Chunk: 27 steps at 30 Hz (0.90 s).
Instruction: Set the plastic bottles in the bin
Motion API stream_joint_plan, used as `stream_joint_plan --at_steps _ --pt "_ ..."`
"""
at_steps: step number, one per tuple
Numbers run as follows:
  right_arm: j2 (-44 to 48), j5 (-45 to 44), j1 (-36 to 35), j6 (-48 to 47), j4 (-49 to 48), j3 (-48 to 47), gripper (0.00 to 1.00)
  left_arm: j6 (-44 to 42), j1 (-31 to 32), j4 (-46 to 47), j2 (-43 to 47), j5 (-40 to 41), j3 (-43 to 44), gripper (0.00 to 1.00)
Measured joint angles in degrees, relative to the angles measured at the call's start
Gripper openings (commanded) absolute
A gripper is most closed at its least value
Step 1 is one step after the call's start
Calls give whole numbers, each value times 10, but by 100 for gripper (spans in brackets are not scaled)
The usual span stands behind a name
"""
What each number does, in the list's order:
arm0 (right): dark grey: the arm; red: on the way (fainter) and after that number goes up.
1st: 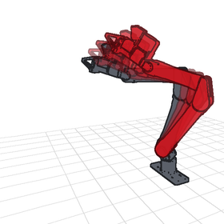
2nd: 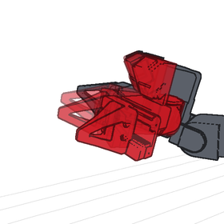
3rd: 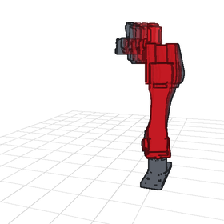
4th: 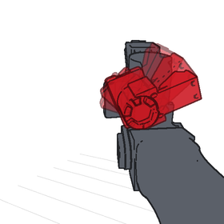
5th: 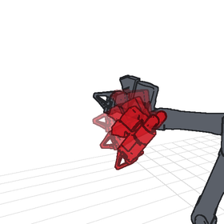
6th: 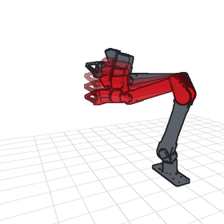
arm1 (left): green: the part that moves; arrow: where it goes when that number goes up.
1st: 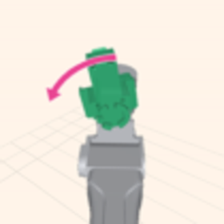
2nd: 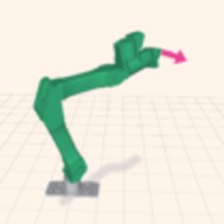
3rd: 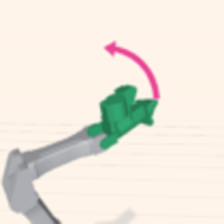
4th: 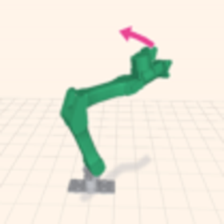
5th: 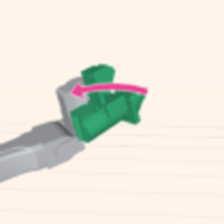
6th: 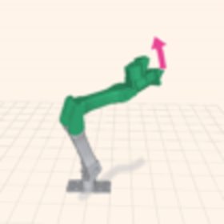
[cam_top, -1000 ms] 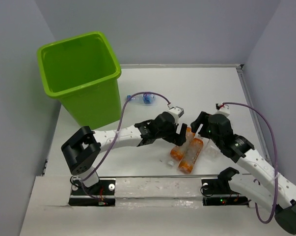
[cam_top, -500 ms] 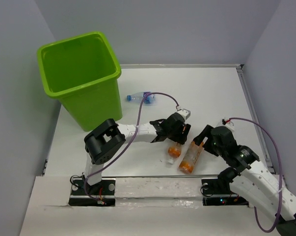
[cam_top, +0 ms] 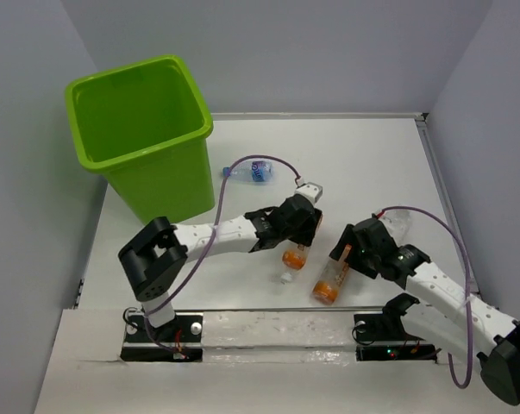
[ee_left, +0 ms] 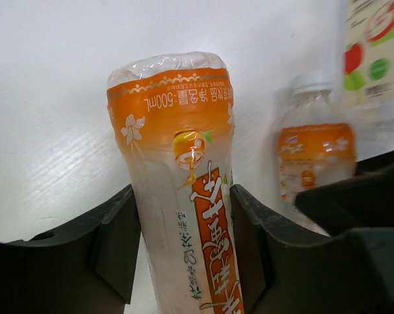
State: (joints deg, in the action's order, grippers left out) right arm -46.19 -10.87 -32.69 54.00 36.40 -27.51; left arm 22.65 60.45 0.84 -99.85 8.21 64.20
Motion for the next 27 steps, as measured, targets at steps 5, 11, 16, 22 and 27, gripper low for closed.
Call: stream_joint_plan --at_steps 5,11,16,22,27 --pt "-56 15 0 -2 -57 18 85 -6 0 -22 135 56 5 42" --pt "-101 21 0 -6 -125 29 55 -30 -10 -55 253 144 68 42" --pt "-101 34 -1 -12 -163 31 40 -60 -78 -64 314 200 130 42" --pt "-43 44 -23 -20 -174 31 39 -91 -278 -55 362 240 203 42" --pt "-17 27 -88 -27 -164 10 39 -107 -382 -42 346 251 274 43"
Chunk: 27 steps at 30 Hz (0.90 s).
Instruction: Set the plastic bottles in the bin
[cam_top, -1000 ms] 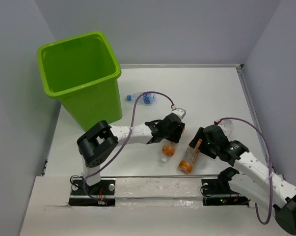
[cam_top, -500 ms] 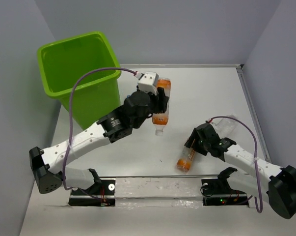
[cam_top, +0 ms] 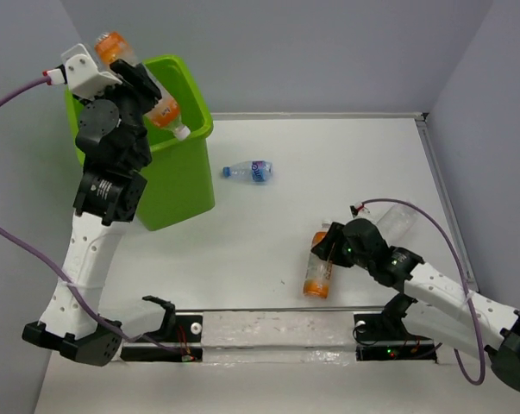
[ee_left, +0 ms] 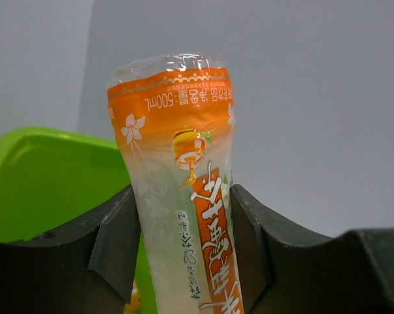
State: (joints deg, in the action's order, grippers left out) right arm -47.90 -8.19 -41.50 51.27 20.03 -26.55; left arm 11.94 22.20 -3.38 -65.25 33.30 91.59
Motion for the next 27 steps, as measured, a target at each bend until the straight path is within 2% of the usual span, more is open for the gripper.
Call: stream_joint_plan --at_steps 3,4,6,8,12,16,21,27 --pt "-2 -10 -28 -3 1 -26 39 -10 -47 19 -35 2 42 47" --pt "-4 -17 -40 -5 2 -38 39 -13 -63 22 -46 4 49 65" --pt "-10 -27 -51 -12 2 -59 39 -16 -81 24 -64 9 51 88" --pt "-23 -36 -60 -25 3 -89 39 -11 -99 20 -86 9 49 97" --pt "-69 -47 -62 -67 -1 -181 39 13 -107 5 -93 -33 8 99" --pt "-124 -54 -62 -134 -41 -313 38 35 -106 -12 -51 -87 -41 99" --pt "-180 -51 -62 -214 -111 -462 37 64 -97 -9 69 -147 -95 99" --pt "-290 -27 -62 -291 -185 -658 35 103 -94 38 261 -283 -219 99"
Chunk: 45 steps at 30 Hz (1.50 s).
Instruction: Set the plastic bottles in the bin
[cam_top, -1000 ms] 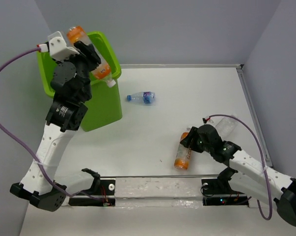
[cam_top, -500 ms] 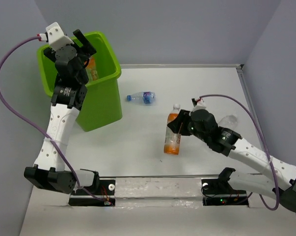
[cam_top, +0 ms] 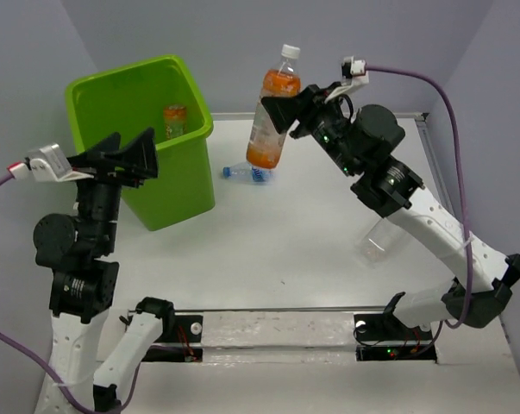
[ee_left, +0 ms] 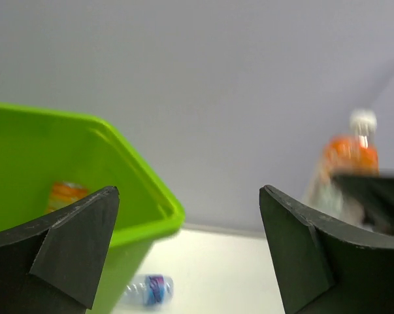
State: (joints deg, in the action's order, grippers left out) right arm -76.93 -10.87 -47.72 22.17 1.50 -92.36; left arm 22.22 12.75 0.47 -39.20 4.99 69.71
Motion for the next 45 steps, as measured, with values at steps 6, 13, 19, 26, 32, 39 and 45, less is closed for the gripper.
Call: stream_joint_plan --at_steps 6,13,19,26,32,39,45 --pt "-146 28 0 -28 -44 -205 34 37 45 -19 53 -145 -164 98" --pt "-346 43 -4 -29 -87 -452 33 64 87 -93 96 -256 -298 98" --pt "-497 24 -26 -36 -158 -567 39 75 109 -98 156 -306 -353 99" --pt "-609 16 -50 -70 -167 -578 93 77 132 -102 134 -326 -385 99" --pt "-553 30 -68 -118 -156 -525 94 75 157 -91 93 -321 -385 99" --pt "-315 38 -75 -139 -153 -330 93 72 309 -53 -26 -230 -350 99" --pt "-4 -90 -75 -155 -128 1 96 61 489 -17 -215 -85 -247 99"
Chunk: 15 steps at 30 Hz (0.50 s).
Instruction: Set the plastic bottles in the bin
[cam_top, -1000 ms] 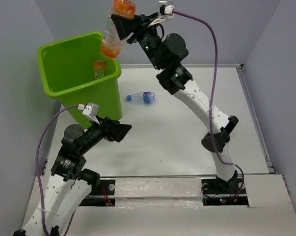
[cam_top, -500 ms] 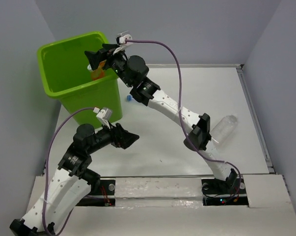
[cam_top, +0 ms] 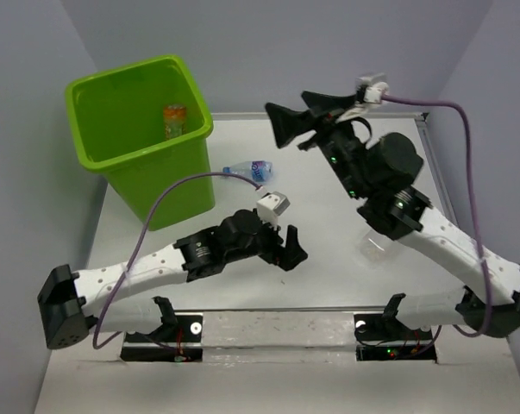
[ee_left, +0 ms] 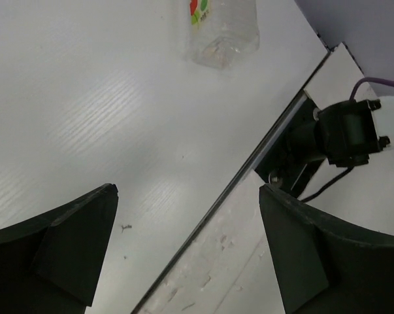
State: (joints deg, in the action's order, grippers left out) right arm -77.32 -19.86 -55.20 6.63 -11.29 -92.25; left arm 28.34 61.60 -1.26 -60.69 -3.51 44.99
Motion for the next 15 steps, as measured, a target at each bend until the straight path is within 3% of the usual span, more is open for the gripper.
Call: stream_joint_plan --at_steps 4,6,11,15 --pt "208 -113 0 12 73 177 95 -12 42 33 -135 53 78 99" --pt "300 -161 0 27 120 220 95 -23 57 36 -219 70 137 99" --pt "461 -262 1 75 209 244 94 -55 85 34 -420 95 323 99" --pt "492 -340 0 97 273 248 91 -76 96 10 -548 117 475 99"
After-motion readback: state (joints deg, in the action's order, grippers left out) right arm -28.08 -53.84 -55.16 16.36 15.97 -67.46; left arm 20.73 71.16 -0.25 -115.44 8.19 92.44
